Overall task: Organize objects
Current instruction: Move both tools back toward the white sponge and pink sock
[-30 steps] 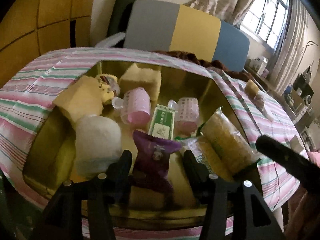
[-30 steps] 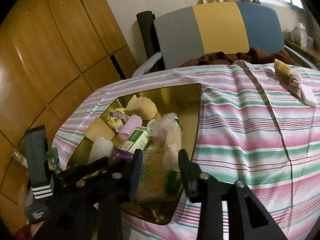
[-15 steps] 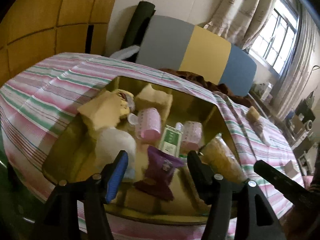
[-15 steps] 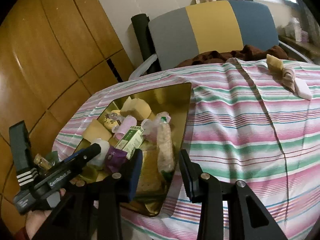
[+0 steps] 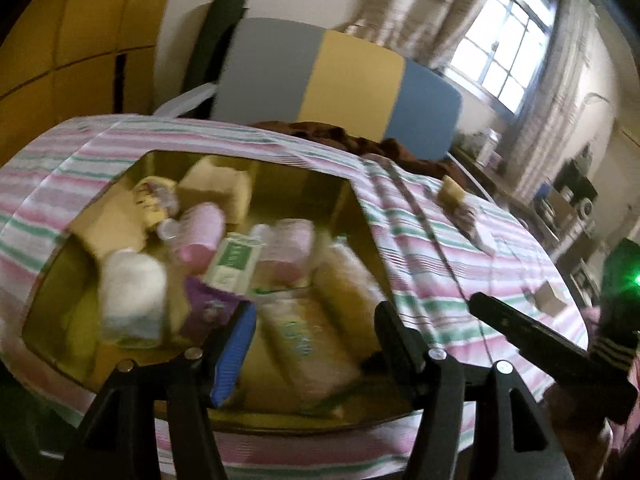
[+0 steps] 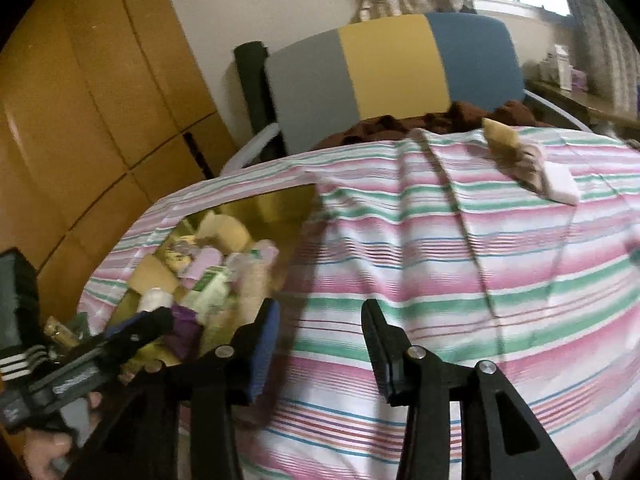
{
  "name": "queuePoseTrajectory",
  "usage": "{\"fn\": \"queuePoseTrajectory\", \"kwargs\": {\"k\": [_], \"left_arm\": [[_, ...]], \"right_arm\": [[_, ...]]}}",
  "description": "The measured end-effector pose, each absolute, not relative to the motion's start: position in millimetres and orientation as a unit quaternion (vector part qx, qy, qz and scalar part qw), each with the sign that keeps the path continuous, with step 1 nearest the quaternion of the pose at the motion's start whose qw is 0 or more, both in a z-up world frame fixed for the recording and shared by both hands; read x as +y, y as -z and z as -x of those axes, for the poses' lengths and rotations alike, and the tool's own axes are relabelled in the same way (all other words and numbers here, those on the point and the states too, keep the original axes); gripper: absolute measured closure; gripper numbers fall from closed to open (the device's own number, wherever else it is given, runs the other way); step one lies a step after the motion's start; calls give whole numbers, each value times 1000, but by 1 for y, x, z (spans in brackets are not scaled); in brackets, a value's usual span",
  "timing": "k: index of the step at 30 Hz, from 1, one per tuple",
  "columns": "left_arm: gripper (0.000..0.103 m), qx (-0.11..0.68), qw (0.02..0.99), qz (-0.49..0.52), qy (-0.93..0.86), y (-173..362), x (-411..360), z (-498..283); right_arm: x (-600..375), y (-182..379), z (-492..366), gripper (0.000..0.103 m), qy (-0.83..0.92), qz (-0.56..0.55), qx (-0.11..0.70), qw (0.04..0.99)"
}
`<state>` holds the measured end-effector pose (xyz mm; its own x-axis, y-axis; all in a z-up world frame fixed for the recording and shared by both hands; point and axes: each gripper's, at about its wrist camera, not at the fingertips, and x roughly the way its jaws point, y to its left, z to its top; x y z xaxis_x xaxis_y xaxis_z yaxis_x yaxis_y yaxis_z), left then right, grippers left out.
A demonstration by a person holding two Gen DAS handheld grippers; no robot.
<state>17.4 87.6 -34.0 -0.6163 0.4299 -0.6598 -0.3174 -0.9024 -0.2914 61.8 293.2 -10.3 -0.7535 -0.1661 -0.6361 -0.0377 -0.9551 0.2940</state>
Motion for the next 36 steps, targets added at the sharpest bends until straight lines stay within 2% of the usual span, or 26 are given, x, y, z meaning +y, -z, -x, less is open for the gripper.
{"fn": "queuePoseTrajectory", "kwargs": {"k": [6, 11, 21, 29, 32, 36], "left_arm": [[41, -39, 261, 385, -884, 25, 128, -25], [39, -18, 308, 393, -866, 20, 165, -31], [38, 20, 347, 417, -840, 29, 227, -32], [38, 36, 357, 428, -829, 38, 254, -30], [38, 39, 356, 430, -829, 39, 257, -26], [38, 36, 352, 434, -829, 39, 260, -18]], "right_arm": [[338, 23, -67, 58, 921, -359, -152, -12], [381, 35, -68, 49, 918, -365, -148, -58], [485, 57, -47, 47, 897, -371, -184, -153], [562, 45, 34, 47, 897, -364, -161, -193], [570, 46, 63, 47, 897, -372, -129, -202], [581, 56, 96, 47, 891, -390, -126, -195]]}}
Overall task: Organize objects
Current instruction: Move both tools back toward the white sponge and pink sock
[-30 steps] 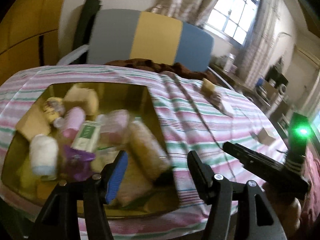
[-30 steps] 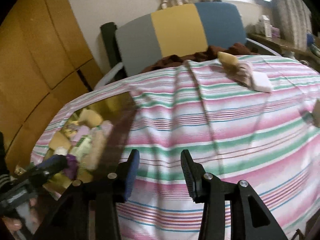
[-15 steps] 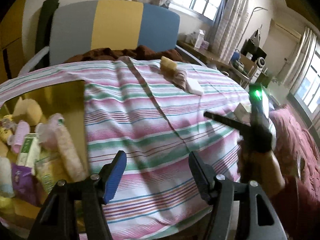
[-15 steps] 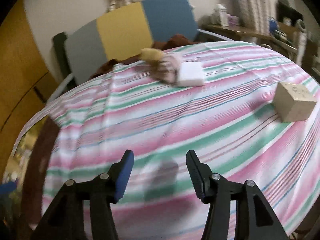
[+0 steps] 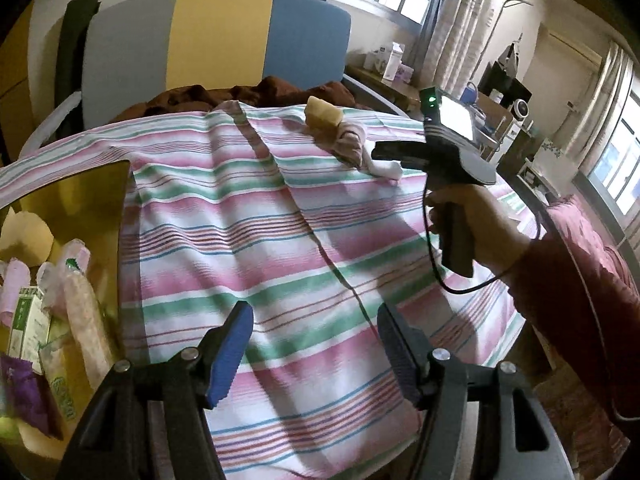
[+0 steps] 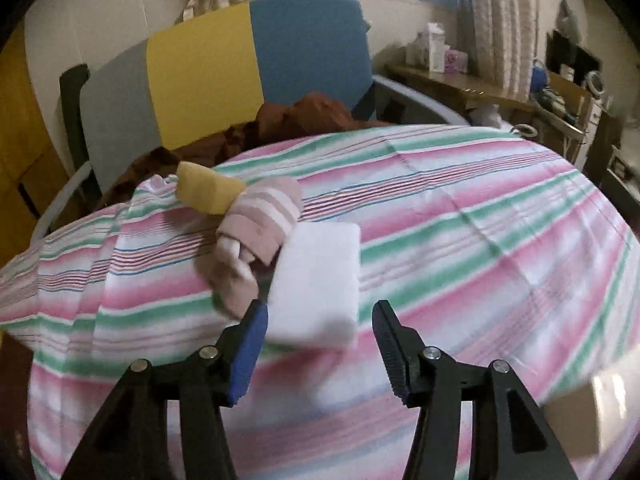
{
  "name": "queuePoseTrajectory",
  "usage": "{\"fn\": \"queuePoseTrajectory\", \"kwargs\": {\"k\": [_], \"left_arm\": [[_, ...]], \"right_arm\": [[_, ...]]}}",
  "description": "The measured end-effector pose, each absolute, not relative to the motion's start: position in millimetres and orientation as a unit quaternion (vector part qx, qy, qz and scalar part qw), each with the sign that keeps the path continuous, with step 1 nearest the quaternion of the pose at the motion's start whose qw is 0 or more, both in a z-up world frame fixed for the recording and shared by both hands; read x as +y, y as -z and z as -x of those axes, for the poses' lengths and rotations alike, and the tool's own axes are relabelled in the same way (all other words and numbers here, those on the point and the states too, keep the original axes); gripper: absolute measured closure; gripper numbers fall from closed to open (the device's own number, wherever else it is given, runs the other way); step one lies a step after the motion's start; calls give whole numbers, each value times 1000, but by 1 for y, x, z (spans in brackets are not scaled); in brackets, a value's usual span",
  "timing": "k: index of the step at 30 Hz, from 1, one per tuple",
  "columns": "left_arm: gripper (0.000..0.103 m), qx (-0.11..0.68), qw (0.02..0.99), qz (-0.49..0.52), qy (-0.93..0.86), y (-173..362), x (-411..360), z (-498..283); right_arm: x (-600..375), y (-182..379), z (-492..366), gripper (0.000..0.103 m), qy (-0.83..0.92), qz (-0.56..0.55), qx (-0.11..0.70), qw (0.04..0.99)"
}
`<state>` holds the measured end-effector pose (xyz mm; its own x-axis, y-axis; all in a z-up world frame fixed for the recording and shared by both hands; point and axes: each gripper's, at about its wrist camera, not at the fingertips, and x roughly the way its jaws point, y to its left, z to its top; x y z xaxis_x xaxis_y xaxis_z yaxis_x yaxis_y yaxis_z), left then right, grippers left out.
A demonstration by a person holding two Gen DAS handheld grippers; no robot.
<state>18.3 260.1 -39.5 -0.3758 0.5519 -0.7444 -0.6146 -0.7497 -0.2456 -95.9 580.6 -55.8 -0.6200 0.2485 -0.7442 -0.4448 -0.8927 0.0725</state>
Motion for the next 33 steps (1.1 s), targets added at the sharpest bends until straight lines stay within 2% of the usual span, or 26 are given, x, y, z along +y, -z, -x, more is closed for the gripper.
{"fn": "queuePoseTrajectory", "kwargs": {"k": [6, 9, 12, 19, 26, 33], "left_arm": [[38, 41, 350, 435, -829, 40, 272, -9], [38, 42, 353, 429, -830, 39, 282, -2], [38, 47, 355, 421, -833, 36, 297, 6], [38, 71, 356, 413, -836, 42, 347, 33], [38, 106, 354, 391, -843, 56, 429, 86], [38, 46, 337, 441, -830, 82, 484, 153]], "right_arm": [[582, 72, 115, 44, -887, 402, 112, 198], [583, 71, 112, 47, -890, 401, 107, 189], [584, 69, 102, 49, -894, 398, 94, 185], [596, 61, 49, 49, -892, 372, 85, 241], [615, 73, 27, 48, -885, 367, 152, 242], [610, 75, 27, 48, -888, 361, 144, 248]]}}
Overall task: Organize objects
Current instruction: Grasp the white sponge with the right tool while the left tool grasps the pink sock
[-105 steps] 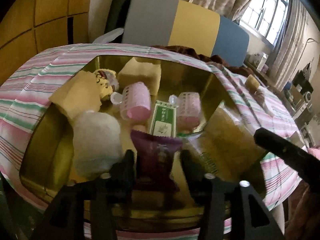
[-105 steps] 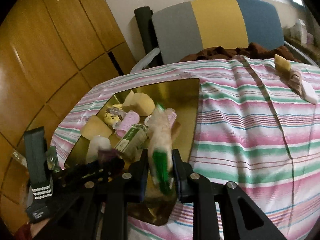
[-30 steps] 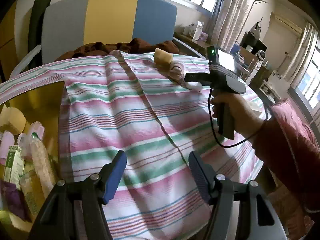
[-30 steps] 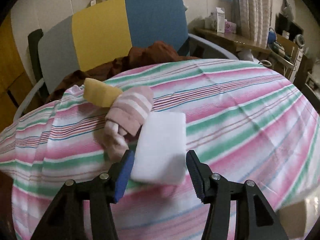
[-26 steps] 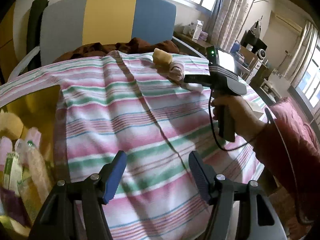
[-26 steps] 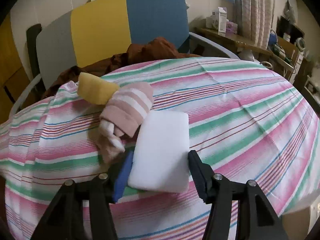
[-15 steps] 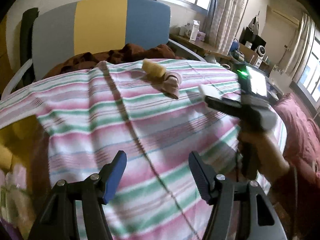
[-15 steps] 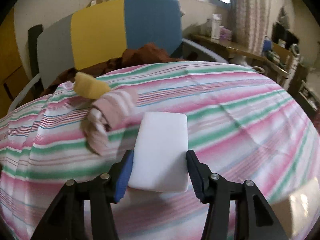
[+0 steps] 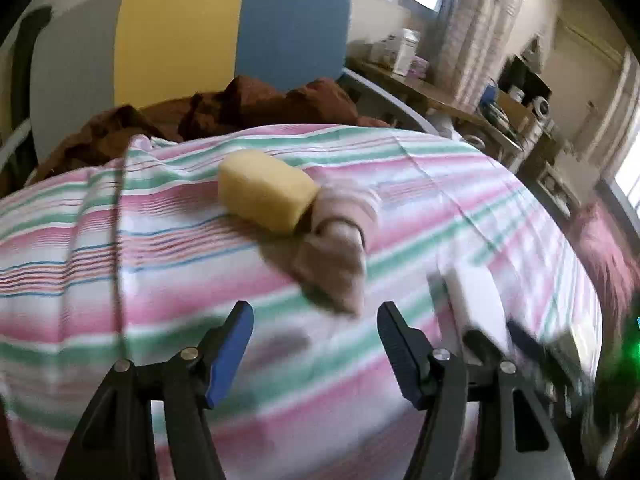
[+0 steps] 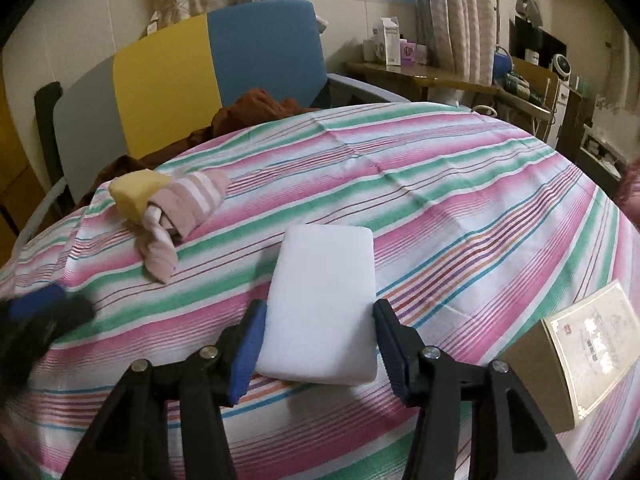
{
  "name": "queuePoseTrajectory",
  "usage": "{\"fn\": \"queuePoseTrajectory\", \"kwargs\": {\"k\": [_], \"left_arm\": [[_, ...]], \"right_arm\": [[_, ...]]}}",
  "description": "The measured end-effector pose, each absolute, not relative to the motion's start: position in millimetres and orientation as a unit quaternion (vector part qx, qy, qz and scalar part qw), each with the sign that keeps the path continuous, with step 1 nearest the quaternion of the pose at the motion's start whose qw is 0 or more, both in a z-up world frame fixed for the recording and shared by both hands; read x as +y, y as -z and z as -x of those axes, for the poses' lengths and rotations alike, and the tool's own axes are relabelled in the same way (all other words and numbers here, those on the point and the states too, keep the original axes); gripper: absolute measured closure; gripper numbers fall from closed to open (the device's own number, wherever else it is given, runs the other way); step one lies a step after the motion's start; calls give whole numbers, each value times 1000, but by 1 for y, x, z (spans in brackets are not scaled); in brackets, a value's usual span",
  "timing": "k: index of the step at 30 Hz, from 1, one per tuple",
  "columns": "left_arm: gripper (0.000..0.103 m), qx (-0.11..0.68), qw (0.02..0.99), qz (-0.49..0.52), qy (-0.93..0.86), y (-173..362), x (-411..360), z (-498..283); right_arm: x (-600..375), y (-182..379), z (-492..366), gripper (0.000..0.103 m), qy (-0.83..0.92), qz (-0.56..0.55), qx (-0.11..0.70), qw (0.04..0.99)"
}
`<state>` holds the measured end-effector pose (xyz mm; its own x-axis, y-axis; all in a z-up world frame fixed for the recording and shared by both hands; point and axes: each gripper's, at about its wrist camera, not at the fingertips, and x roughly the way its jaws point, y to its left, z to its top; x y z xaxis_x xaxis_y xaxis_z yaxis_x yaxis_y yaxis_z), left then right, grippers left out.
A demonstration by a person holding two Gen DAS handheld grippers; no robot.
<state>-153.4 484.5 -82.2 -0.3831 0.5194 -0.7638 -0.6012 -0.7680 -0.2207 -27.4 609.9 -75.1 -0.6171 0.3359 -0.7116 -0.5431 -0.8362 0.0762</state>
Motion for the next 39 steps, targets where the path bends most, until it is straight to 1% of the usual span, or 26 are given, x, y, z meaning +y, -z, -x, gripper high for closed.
{"fn": "queuePoseTrajectory", "kwargs": {"k": [5, 9, 11, 12, 13, 16, 19, 26, 30, 39], "left_arm": [[38, 74, 333, 426, -838, 90, 518, 173], [39, 85, 347, 404, -842, 91, 542, 176], [46, 88, 348, 405, -841, 96, 548, 178], [66, 92, 346, 411, -838, 99, 550, 180], [69, 92, 342, 416, -837, 104, 550, 182], [72, 101, 339, 399, -846, 102, 549, 176], [73, 124, 346, 376, -851, 98, 548, 162], [73, 137, 365, 315, -866, 82, 524, 124], [73, 135, 365, 292, -874, 74, 507, 103], [73, 107, 347, 282, -888, 67, 452, 72]], "right_arm": [[618, 80, 24, 46, -887, 356, 173, 237], [615, 80, 25, 46, -887, 357, 165, 241], [614, 80, 24, 46, -888, 356, 164, 242], [614, 81, 24, 46, -888, 355, 164, 243], [614, 80, 24, 46, -888, 355, 163, 243], [612, 81, 25, 46, -888, 355, 158, 246], [612, 80, 26, 46, -888, 356, 154, 248], [610, 80, 27, 46, -888, 357, 143, 254], [608, 78, 27, 46, -888, 357, 133, 258], [599, 73, 28, 47, -889, 352, 98, 275]]}}
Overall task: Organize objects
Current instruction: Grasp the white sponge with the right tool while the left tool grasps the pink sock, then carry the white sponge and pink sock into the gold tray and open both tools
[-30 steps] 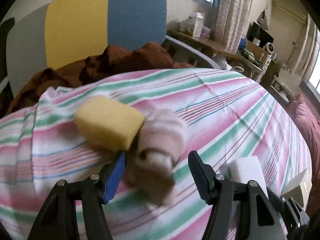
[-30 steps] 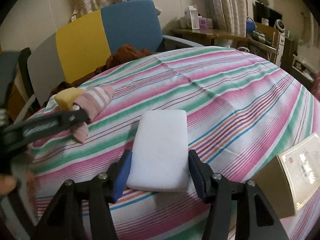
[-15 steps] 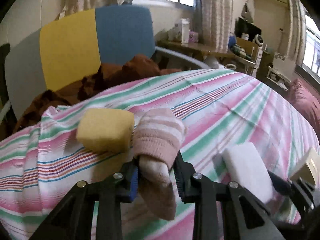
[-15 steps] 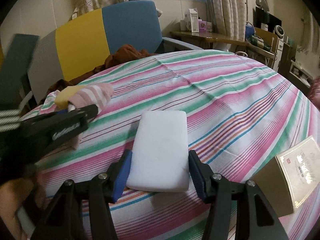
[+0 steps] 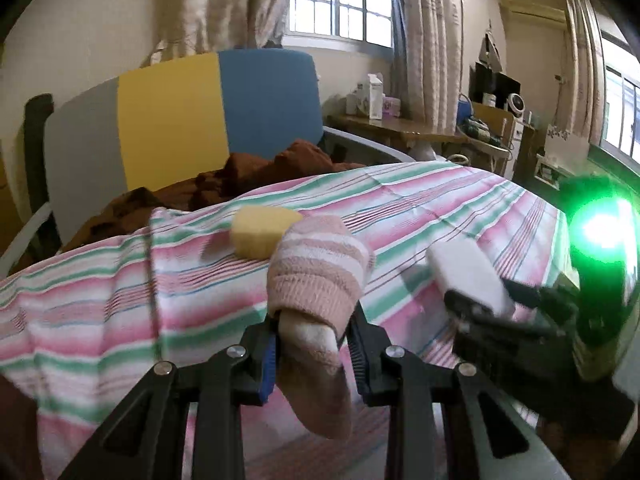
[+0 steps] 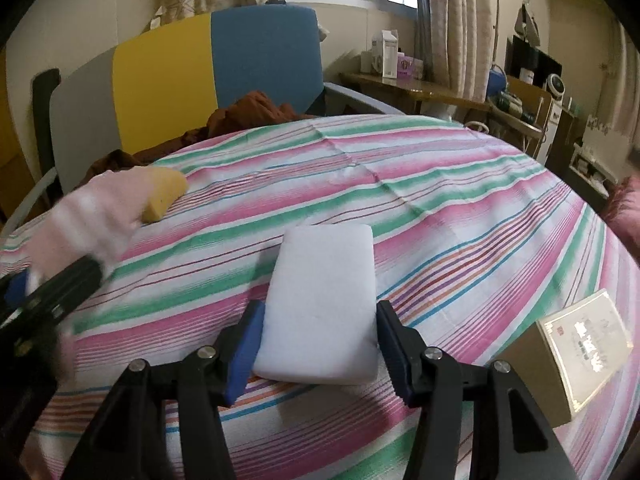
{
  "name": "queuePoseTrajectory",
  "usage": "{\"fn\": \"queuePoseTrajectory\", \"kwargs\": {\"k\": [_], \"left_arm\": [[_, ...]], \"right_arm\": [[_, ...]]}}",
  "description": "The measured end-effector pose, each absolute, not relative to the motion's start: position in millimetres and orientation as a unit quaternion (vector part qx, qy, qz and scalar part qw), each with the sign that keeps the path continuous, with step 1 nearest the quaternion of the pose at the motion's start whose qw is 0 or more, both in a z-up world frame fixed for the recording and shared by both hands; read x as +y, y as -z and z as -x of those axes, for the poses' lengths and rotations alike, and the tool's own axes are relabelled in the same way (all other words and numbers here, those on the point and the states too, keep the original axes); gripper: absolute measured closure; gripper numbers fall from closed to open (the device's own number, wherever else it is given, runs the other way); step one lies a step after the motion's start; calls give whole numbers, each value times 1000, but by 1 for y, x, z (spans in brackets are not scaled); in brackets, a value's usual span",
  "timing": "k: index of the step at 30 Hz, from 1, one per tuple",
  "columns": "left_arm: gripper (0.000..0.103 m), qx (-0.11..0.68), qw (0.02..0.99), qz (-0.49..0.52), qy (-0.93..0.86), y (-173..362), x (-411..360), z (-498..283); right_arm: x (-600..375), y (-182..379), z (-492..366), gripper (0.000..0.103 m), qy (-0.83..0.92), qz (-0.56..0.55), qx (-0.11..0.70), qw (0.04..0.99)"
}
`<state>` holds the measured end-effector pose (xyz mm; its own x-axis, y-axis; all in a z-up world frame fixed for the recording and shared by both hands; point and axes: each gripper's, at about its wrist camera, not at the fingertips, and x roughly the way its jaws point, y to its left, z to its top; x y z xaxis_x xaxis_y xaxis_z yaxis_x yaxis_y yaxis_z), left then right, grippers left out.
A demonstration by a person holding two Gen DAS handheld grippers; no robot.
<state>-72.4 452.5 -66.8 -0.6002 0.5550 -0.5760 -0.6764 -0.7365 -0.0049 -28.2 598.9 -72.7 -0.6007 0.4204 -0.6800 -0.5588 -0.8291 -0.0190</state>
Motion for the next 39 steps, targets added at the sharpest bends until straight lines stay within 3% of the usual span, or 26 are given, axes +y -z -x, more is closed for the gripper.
{"fn": "queuePoseTrajectory", "kwargs": {"k": [19, 39], "left_arm": [[73, 109, 331, 282, -894, 73, 369, 13], [73, 69, 371, 287, -881, 41, 282, -47]], "right_arm": [[527, 54, -3, 46, -907, 317, 12, 276], [435, 13, -67, 46, -938, 289, 34, 189]]}}
